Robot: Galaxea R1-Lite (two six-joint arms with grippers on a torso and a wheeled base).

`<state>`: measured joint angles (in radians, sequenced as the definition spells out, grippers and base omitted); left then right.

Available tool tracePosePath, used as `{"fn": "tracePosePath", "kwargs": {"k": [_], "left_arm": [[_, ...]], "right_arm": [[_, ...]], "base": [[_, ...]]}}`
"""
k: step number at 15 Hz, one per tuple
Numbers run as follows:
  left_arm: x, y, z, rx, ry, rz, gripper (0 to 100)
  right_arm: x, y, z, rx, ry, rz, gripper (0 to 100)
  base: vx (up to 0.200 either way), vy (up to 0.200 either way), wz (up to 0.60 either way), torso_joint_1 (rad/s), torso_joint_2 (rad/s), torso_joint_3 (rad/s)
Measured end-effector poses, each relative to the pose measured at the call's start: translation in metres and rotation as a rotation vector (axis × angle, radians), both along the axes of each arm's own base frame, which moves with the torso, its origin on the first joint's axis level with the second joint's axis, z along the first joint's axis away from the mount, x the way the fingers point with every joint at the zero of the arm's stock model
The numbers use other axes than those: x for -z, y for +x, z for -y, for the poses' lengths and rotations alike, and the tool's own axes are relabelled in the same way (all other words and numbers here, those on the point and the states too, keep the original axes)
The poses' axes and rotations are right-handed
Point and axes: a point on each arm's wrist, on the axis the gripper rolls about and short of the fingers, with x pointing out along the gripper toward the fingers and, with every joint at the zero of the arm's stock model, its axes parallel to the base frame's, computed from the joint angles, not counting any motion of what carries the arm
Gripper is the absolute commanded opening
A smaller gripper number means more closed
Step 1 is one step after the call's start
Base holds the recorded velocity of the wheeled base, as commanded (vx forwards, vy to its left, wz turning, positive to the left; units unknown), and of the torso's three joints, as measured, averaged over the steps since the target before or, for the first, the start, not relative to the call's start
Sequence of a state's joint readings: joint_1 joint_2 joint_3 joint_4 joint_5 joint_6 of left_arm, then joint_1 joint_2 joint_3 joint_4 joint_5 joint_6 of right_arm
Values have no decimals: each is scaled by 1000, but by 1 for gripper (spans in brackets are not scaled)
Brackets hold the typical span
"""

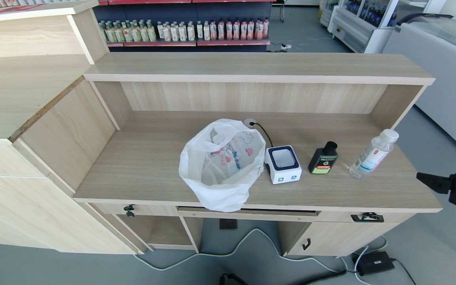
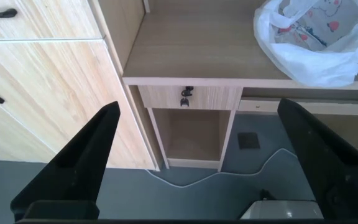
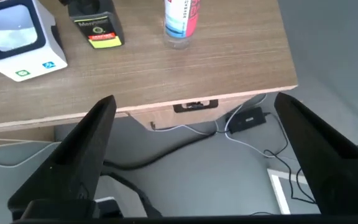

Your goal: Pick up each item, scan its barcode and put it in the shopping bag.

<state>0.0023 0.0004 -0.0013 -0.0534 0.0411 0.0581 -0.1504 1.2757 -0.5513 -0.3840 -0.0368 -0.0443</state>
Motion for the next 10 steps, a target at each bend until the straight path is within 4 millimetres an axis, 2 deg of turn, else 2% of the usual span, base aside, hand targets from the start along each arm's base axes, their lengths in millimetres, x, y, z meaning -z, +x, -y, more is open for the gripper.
{"fn": "tracePosePath", "kwargs": {"k": [6,10], "left_arm": [[0,0,0,0,0,0,100],[0,0,0,-1,0,0,100]], "right_arm": [[29,81,19,-35,-73,21,100],[47,111,26,-41,-81,-9,100]], "base": [[0,0,0,0,0,0],[0,0,0,0,0,0]]}}
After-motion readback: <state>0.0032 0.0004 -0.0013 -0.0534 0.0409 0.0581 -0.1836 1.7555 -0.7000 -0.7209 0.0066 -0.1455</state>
